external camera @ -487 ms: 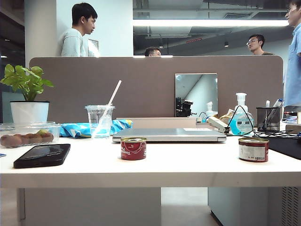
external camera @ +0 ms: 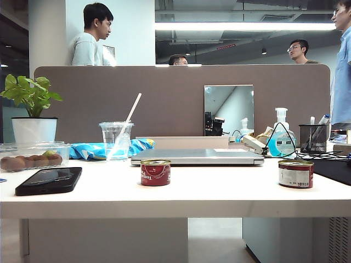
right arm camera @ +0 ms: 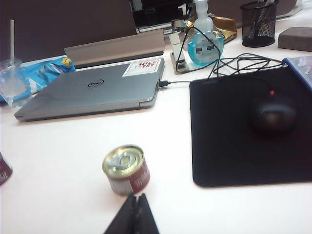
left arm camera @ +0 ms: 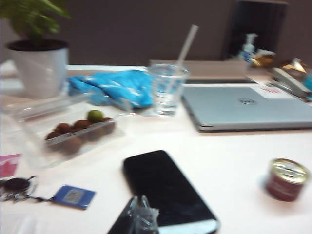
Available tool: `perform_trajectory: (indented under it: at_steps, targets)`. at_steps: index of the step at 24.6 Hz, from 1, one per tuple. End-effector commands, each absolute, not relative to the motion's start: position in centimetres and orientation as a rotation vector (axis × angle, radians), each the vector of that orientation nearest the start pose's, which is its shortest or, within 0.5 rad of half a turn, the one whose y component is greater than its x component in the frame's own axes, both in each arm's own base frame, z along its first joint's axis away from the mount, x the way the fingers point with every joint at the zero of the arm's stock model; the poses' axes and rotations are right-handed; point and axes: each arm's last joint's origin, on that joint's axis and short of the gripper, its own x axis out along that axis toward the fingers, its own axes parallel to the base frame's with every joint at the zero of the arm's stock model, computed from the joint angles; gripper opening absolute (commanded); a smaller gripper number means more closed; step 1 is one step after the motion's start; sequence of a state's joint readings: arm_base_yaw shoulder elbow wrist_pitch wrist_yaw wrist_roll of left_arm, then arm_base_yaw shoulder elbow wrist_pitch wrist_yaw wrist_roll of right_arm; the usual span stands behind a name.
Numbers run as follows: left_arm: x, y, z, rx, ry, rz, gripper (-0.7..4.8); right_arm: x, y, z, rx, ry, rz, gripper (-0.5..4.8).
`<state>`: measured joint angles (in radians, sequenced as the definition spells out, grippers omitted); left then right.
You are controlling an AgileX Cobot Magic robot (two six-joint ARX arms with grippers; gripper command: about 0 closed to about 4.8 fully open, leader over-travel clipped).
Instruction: Stack a can of tomatoes on the right onto the can of tomatoes on the left.
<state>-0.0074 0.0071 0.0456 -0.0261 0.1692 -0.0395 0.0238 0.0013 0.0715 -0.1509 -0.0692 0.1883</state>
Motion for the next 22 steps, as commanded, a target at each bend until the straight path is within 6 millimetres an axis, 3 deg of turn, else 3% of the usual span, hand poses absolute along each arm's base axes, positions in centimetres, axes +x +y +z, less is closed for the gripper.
perform_trajectory:
  at_steps: [1, 7, 12, 14, 16, 18, 19, 22]
  targets:
    - [8.5, -0.6, 20.8, 0.02, -0.013, -0.205, -0.05, 8.0, 0.1, 21.4, 0.172, 0.019, -0.017, -0.02]
    - [9.5, -1.2, 24.0, -0.019, 0.009, -0.392, -0.05, 6.8, 0.2, 26.4, 0.123, 0.047, 0.021, -0.02]
    - [12.5, -2.6, 24.4, -0.014, 0.133, -0.594, -0.05, 8.2, 0.5, 29.8, 0.04, 0.106, 0.127, 0.22]
    - [14.2, -4.6, 24.3, 0.011, 0.18, -0.72, -0.05, 10.1, 0.6, 30.9, 0.025, 0.164, 0.159, 1.13]
    - [15.5, -8.3, 23.6, 0.113, 0.211, -0.848, -0.05, 13.3, 0.8, 30.6, 0.0, 0.265, 0.187, 1.8]
    - [15.9, -10.2, 23.1, 0.188, 0.241, -0.838, -0.05, 15.3, 1.0, 29.9, -0.012, 0.314, 0.229, 1.94]
    - [16.1, -11.7, 22.7, 0.243, 0.268, -0.844, -0.05, 17.2, 1.4, 28.9, -0.036, 0.367, 0.261, 2.27]
    - [16.6, -13.3, 22.3, 0.27, 0.302, -0.895, -0.05, 20.4, 2.5, 26.6, -0.063, 0.465, 0.313, 2.7]
